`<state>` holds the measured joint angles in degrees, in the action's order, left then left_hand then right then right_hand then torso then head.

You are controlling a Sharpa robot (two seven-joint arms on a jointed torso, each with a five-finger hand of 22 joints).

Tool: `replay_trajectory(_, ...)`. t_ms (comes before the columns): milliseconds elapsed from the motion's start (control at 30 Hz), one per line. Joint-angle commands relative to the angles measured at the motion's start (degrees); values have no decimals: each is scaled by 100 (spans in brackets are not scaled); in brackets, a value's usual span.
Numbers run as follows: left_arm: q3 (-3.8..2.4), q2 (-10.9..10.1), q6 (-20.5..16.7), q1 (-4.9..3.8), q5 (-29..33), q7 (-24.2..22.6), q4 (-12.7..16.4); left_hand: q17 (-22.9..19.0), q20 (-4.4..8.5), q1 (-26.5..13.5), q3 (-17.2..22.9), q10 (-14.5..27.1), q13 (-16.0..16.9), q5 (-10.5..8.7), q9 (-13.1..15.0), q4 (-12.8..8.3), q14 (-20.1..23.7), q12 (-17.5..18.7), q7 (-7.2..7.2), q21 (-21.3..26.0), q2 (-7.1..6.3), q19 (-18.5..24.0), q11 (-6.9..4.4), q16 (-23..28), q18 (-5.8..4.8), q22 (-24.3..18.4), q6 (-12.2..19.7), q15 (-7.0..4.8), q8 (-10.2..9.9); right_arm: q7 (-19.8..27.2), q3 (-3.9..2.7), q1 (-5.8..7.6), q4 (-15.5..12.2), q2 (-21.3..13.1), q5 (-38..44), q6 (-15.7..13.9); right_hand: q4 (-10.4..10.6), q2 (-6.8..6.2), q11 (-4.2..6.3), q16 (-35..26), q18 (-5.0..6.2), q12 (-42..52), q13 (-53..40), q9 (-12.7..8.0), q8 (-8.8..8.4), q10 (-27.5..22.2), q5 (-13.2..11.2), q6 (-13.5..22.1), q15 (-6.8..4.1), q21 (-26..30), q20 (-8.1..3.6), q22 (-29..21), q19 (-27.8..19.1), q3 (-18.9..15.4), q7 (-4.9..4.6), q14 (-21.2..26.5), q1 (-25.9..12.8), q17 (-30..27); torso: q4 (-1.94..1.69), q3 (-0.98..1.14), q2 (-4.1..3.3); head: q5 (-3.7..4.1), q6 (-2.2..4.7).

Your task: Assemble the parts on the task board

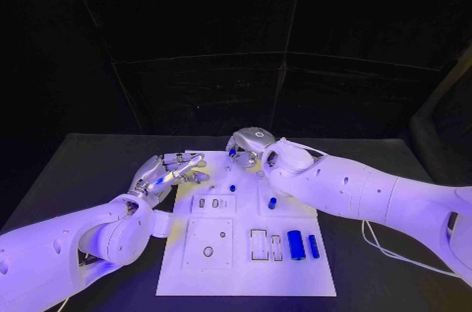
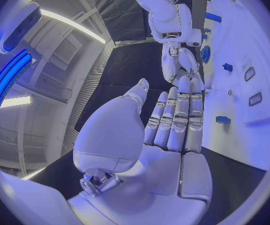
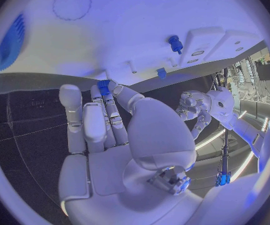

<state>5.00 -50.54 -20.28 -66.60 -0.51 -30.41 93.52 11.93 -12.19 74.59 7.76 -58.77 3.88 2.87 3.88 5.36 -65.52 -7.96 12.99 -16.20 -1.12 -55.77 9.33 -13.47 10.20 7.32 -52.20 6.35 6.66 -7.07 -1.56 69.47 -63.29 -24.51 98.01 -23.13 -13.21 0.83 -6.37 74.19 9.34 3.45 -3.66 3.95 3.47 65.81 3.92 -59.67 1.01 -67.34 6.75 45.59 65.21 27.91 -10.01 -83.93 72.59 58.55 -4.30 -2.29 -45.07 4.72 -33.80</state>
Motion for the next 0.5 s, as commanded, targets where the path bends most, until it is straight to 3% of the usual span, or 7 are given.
replay_trajectory(33,-5,6,37,-9,-32,-5,3,10,-44,-10,4,11,-5,-5,-9,-27,29,29,12,32,61,-1,37,39,19,-8,4,8,-22,36,6,0,-58,-11,-35,0,17,-53,15,31,-85,26,-4,-7,26,-38,21,14,22,-20,5,-6,-33,6,-18,-101,9,-1,0,0,-5,-9,0)
replay_trajectory(167,-5,5,43,-9,-32,-5,-1,11,-45,-10,4,12,-6,-5,-9,-31,35,32,12,35,65,3,38,45,19,-10,4,9,-23,40,6,0,-96,-28,-60,-11,27,-57,15,31,-85,27,-5,-6,27,-37,23,13,22,-21,6,-6,-33,9,-18,-101,2,-2,3,-6,-12,28,-5)
replay_trajectory(500,-5,13,46,-9,-32,-2,-33,14,-48,-9,2,15,-6,-5,-9,-41,51,38,12,43,71,13,40,59,18,-16,5,13,-27,25,6,-1,-122,-60,-94,-7,42,-57,16,31,-85,29,-6,-5,29,-36,30,12,21,-20,8,-9,-36,18,-16,-100,-3,-5,1,-4,-18,15,-21)
